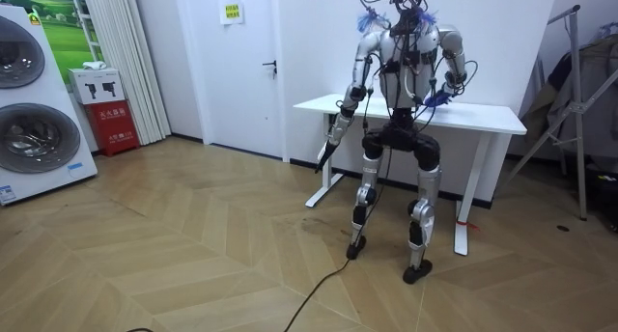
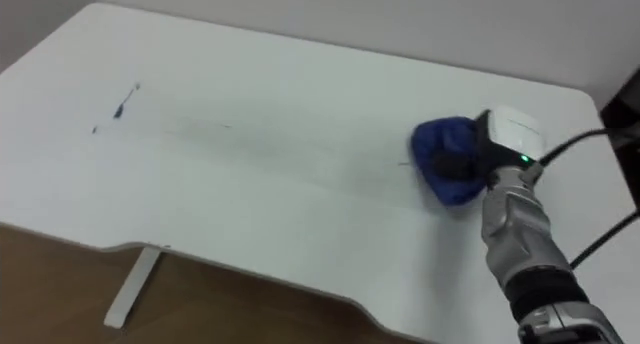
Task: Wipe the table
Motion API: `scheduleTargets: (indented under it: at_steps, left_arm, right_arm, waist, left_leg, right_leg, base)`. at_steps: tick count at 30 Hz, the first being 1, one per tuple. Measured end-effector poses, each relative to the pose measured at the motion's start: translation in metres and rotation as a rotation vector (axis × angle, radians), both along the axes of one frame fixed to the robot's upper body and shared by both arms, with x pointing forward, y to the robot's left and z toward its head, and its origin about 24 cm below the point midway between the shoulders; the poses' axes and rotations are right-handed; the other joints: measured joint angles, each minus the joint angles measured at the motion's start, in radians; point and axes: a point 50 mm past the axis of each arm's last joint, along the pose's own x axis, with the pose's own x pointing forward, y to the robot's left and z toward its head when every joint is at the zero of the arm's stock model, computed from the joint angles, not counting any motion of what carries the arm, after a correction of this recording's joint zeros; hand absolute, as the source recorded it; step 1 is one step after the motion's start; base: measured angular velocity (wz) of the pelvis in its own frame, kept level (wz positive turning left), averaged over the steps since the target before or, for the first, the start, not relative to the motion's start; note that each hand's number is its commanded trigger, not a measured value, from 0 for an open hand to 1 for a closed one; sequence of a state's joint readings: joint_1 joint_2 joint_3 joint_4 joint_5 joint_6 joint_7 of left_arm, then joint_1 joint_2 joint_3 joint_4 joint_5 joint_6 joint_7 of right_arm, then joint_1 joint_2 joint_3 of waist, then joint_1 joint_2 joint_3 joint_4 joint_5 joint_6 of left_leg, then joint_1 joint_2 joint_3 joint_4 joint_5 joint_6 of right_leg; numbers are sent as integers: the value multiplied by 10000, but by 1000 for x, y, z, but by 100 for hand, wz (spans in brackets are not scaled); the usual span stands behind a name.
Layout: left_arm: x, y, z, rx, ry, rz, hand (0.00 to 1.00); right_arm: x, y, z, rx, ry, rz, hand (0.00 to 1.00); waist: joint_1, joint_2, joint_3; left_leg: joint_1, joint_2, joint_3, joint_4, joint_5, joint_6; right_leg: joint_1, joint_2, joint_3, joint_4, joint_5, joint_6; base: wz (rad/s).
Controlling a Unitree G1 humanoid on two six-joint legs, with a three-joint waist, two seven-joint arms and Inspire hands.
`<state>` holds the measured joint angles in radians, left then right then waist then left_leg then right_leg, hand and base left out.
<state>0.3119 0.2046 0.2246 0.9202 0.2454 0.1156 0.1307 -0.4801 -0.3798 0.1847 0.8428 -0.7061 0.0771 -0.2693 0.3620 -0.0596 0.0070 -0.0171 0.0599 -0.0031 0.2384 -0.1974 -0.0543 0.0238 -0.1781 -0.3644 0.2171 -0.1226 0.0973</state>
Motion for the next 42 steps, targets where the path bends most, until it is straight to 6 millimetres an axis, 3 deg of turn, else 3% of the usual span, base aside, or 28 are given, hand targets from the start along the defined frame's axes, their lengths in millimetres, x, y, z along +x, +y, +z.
scheduleTargets:
  at_steps: [2,5,9,13,16,21,27,30,32,36,37,40,42]
  left_arm:
    - [-14,3,1,-27,362,244,0]
    - [-35,4,2,-4,835,471,0]
    - [-39,8,6,142,724,584,0]
    - [-16,10,9,252,-257,222,0]
    - [2,10,12,303,-965,-75,0]
    - [11,2,9,90,-1054,-481,0]
    - [5,-6,3,-182,-685,-503,0]
    - [2,-7,2,-407,-530,-346,0]
    - [1,-6,2,-477,-505,-270,0]
    - [-15,-5,2,-518,-164,-18,0]
    - [-19,-5,2,-521,-66,22,0]
    - [-11,-4,3,-450,-247,-98,0]
    - [-5,-3,4,-424,-411,-139,0]
  right_arm:
    - [3,-5,2,-54,96,-222,100]
    - [-9,-27,-8,-60,610,-931,100]
    - [-48,-58,-31,1015,271,-2353,100]
    - [-76,-73,-46,1333,431,-3218,100]
    - [-86,-77,-52,1473,670,-3462,100]
    - [-78,-72,-51,1144,990,-3344,100]
    - [-43,-53,-32,301,1047,-2398,100]
    - [-20,-39,-16,152,836,-1640,100]
    - [-13,-36,-10,198,758,-1408,100]
    - [-14,-36,-11,285,744,-1344,100]
    - [-16,-36,-12,399,666,-1321,100]
    - [-31,-39,-26,480,785,-1378,100]
    - [-44,-44,-37,550,964,-1537,100]
  waist:
    - [2,-21,-7]
    - [-136,46,-15]
    - [-869,151,-14]
    - [-1288,81,-39]
    - [-1395,3,-83]
    - [-1298,79,-34]
    - [-557,19,-36]
    - [-224,31,40]
    - [-1,23,44]
    - [-30,-38,33]
    - [-172,-56,49]
    - [-598,-88,50]
    - [-680,-98,54]
  left_leg:
    - [-179,-19,-259,41,103,-8]
    - [-314,-54,-495,-8,113,-8]
    - [-56,-135,-668,-59,126,12]
    - [355,-143,-634,-200,125,13]
    - [536,-142,-608,-278,124,14]
    - [599,-142,-551,-375,105,18]
    - [72,-92,-582,-350,267,-48]
    - [-61,-82,-608,-364,347,-56]
    - [-148,-87,-645,-376,380,-44]
    - [-217,-111,-841,-371,390,-37]
    - [-217,-116,-867,-369,390,-36]
    - [-31,-139,-906,-392,389,-33]
    - [293,-163,-902,-488,376,-13]
  right_leg:
    - [-50,1,-270,-3,10,-15]
    - [21,7,-532,-165,9,-14]
    - [618,-28,-847,-328,-19,31]
    - [978,-46,-857,-345,-43,67]
    - [1068,-51,-828,-324,-48,76]
    - [1136,-53,-756,-330,-55,86]
    - [444,58,-676,-278,3,-44]
    - [227,82,-630,-271,36,-90]
    - [173,78,-661,-275,35,-90]
    - [176,74,-780,-313,33,-87]
    - [253,69,-861,-326,33,-87]
    - [542,41,-1072,-350,14,-57]
    - [882,25,-1093,-414,-16,-9]
  base:
    - [47]
    - [28]
    - [35]
    - [5]
    - [-8]
    - [-15]
    - [-15]
    - [0]
    - [9]
    - [16]
    - [15]
    - [31]
    - [11]
